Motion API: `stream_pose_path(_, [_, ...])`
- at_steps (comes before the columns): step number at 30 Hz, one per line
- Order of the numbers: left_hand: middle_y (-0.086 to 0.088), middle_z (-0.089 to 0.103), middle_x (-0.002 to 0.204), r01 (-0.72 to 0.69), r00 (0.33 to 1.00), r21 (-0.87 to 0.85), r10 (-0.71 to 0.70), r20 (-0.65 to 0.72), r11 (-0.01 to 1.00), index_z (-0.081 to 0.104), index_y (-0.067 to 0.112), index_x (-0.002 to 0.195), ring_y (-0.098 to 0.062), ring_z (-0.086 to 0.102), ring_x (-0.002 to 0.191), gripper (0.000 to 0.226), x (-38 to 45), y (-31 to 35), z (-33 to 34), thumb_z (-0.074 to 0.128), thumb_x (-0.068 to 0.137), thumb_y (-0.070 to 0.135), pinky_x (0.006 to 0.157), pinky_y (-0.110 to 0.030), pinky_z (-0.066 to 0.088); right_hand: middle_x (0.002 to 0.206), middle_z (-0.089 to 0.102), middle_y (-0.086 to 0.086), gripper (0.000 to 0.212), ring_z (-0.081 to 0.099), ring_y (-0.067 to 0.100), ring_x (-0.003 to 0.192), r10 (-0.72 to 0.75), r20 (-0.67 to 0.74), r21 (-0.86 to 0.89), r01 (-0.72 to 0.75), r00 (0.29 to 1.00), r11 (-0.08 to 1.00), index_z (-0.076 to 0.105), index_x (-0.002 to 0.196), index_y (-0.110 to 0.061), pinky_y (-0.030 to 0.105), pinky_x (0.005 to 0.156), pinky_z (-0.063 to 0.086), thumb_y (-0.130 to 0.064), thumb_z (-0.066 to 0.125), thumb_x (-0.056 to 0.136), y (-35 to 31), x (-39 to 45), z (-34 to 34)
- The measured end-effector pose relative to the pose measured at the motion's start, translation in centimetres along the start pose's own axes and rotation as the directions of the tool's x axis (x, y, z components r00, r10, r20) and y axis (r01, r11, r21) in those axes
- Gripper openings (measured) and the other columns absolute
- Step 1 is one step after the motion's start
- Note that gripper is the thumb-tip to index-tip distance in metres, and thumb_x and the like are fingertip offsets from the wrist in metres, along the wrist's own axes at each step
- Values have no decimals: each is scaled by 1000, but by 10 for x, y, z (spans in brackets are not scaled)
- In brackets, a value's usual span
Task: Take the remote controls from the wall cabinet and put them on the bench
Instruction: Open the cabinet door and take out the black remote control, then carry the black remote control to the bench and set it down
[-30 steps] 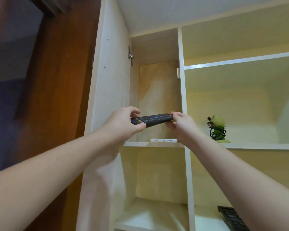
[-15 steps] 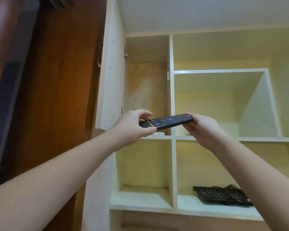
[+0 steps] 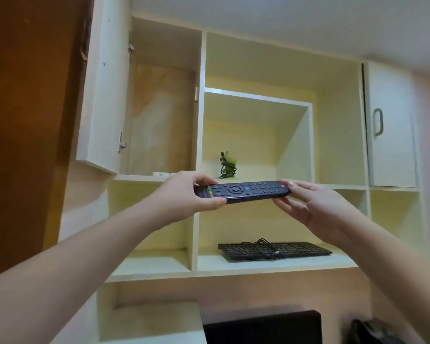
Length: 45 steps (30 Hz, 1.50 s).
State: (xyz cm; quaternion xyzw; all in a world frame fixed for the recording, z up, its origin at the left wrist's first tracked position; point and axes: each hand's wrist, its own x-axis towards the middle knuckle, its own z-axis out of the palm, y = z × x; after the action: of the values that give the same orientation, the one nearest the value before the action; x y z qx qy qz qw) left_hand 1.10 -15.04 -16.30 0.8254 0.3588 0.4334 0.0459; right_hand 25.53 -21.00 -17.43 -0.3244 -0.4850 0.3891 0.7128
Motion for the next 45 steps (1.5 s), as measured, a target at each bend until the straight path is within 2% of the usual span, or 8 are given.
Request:
stream_pose_path(8, [14,66,106,-71,981,-156,97,169,985,63,35,116,0,61,99,44,-9,48,68,76,75,48,81,-13,47,114,64,21,25,67,27,95,17,-161,-28,-21,987,999,62,115,3,25,72,60,-5,45,99,-18,-62,-75])
stream_pose_path(12, [14,63,111,-95,961,-181,138,240,979,62,41,113,-3,60,101,43,-16,82,104,75,74,53,90,-26,51,112,64,22,26,65,27,96,6,-246,1,-6,969,1000,60,118,4,25,69,60,-3,45,98,-30,-98,-115])
stream_pose_path(16, [19,63,110,-121,945,-267,193,263,956,64,42,109,2,59,102,42,-27,125,142,77,71,53,81,-18,47,103,66,20,22,66,25,91,-4,-324,13,8,946,1000,61,112,4,26,70,60,-3,45,98,-49,-137,-162])
stream_pose_path(24, [20,63,108,-178,897,-364,303,323,914,62,47,104,1,58,101,36,-49,222,215,74,72,55,81,-16,46,88,74,16,18,74,20,79,-26,-419,77,64,908,995,62,104,4,28,74,60,-5,48,96,-92,-216,-256])
stream_pose_path(30, [22,61,109,-191,830,-408,369,418,893,60,44,112,3,58,102,41,-69,279,264,72,74,52,76,-10,41,94,72,16,20,73,19,80,-57,-493,67,103,868,992,60,109,4,27,71,60,-5,50,95,-110,-271,-310])
stream_pose_path(33, [23,62,110,-176,802,-442,388,454,880,61,45,113,2,59,103,43,-75,296,288,73,72,53,85,-20,49,96,72,15,20,73,19,83,-53,-528,75,108,847,991,60,110,3,28,72,60,-6,49,96,-109,-292,-334])
stream_pose_path(37, [22,60,110,-218,764,-454,440,471,864,59,46,113,1,59,102,45,-76,316,324,73,71,55,89,-25,50,100,72,13,21,71,21,91,-55,-591,50,104,805,993,61,112,0,27,71,60,-7,50,96,-104,-315,-366])
stream_pose_path(45, [23,60,106,-283,666,-576,589,457,767,62,47,105,10,56,98,37,-72,350,417,75,71,54,81,-9,41,108,65,13,21,65,23,96,-97,-754,-43,99,649,994,59,114,-2,25,71,60,-8,49,97,-97,-346,-417])
